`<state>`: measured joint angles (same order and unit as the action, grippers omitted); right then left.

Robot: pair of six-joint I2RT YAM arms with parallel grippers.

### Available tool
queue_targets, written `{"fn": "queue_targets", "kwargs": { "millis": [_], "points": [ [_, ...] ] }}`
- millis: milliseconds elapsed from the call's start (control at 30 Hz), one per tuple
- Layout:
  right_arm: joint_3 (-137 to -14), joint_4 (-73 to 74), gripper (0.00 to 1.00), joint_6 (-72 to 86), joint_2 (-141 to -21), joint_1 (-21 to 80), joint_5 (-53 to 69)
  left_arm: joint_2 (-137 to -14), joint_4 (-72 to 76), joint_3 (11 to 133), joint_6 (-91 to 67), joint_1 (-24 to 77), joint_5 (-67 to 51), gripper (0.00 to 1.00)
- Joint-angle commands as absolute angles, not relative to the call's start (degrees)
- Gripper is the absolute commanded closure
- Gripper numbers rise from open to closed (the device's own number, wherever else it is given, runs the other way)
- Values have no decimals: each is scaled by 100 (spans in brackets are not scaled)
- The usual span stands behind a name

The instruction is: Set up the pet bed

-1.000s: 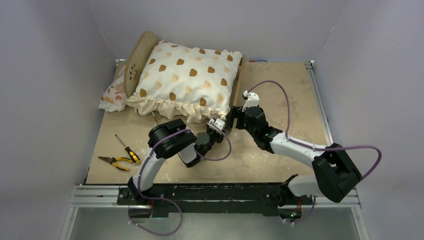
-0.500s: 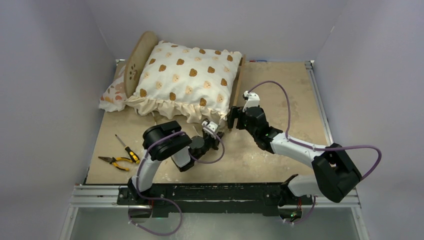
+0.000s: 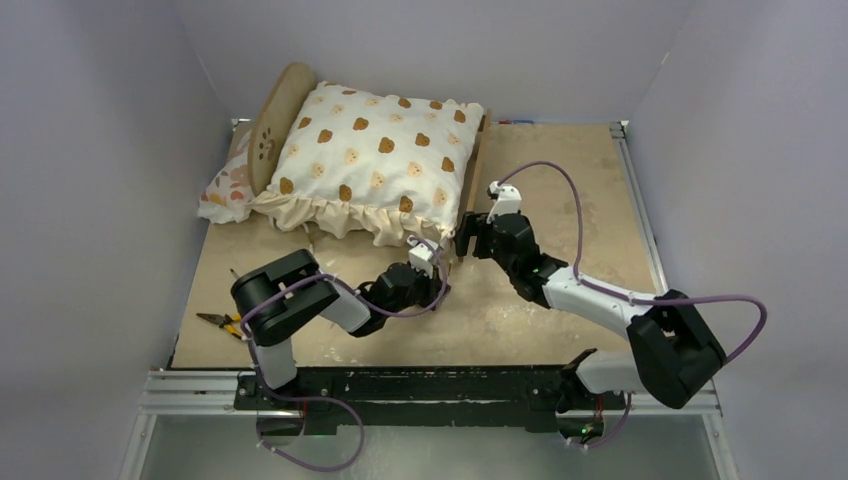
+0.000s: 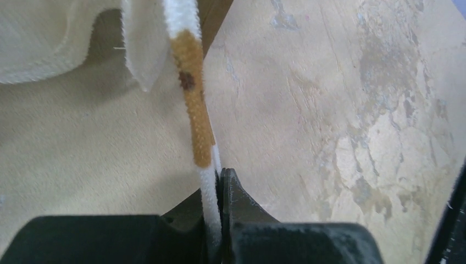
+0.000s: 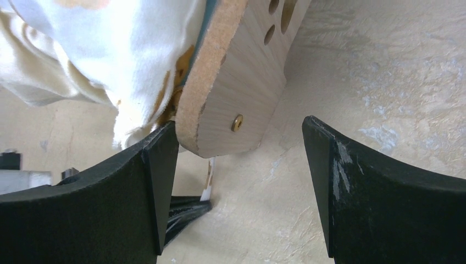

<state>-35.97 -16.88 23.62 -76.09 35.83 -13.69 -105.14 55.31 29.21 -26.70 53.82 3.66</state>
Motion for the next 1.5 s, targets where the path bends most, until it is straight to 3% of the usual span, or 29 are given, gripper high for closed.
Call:
{"fn": "queue_targets", "kwargs": {
  "millis": [0, 133, 400, 567, 800, 1067, 1167, 1333, 1467],
  "points": [
    [-3530, -1716, 16, 2413, -7184, 3546, -1229, -10057, 4062, 3147, -3304, 5453, -169, 100],
    [-3511, -1595, 16, 2433, -6953, 3551, -1265, -9809, 3144, 3417, -3405, 5500, -392, 100],
    [-3641, -1038, 17, 2617, -6662, 3551, -1008, -9076, 2847, 3366, -3701, 5565, -565, 100],
    [-3353, -929, 27, 2841, -6466, 3548, -681, -9068, 2969, 3362, -3803, 5607, -672, 100],
    [-2800, -2048, 42, 3414, -6982, 3552, 103, -9244, 3199, 3400, -3867, 5616, -754, 100],
    [-2607, -3286, 47, 4004, -7825, 3559, 502, -9258, 3256, 3402, -3869, 5625, -757, 100],
    [-2652, -3400, 61, 4042, -8091, 3557, 570, -9272, 3273, 3401, -3877, 5638, -780, 100],
    [-2487, -3214, 99, 4123, -8246, 3555, 641, -9146, 3188, 3392, -3894, 5639, -692, 100],
    [-2216, -2903, 100, 4269, -8139, 3551, 513, -8956, 2957, 3433, -3874, 5634, -531, 90]
  ]
}}
